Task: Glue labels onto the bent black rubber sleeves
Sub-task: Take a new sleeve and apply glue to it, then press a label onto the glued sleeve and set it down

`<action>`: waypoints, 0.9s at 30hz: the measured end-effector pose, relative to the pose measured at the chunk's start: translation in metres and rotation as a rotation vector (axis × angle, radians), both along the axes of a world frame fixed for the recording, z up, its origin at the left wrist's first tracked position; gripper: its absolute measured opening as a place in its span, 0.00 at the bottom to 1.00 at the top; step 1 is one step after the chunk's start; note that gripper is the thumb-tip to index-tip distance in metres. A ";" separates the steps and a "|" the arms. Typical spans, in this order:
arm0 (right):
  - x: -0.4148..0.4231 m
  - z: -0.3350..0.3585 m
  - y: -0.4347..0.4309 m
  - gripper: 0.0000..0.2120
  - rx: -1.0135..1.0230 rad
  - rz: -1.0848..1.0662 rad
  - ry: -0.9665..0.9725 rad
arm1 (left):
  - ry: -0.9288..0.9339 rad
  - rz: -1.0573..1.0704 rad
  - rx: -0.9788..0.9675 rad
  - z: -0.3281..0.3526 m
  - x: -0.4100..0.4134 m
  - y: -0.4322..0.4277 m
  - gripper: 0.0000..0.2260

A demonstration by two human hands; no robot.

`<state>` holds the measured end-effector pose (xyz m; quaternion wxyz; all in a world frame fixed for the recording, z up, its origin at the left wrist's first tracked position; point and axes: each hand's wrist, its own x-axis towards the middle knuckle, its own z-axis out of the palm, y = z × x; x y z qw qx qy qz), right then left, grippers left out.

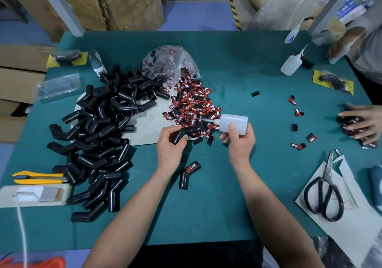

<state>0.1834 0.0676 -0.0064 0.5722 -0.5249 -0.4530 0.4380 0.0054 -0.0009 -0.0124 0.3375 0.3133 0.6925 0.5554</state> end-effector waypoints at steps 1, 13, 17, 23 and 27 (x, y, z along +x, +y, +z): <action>0.000 0.000 0.001 0.11 -0.011 0.043 -0.044 | 0.001 0.001 0.004 0.000 0.000 0.000 0.17; 0.018 -0.010 0.022 0.11 -0.111 0.126 -0.560 | 0.022 -0.003 0.009 -0.005 -0.002 0.002 0.18; 0.019 -0.010 0.022 0.15 -0.099 0.037 -0.562 | 0.009 0.003 0.019 -0.006 -0.003 0.002 0.16; 0.017 -0.014 0.024 0.14 -0.163 0.102 -0.673 | -0.050 0.040 0.035 -0.007 -0.003 0.001 0.14; 0.014 -0.006 0.019 0.24 -0.050 0.034 -0.600 | -0.077 0.074 0.056 -0.007 -0.005 0.000 0.14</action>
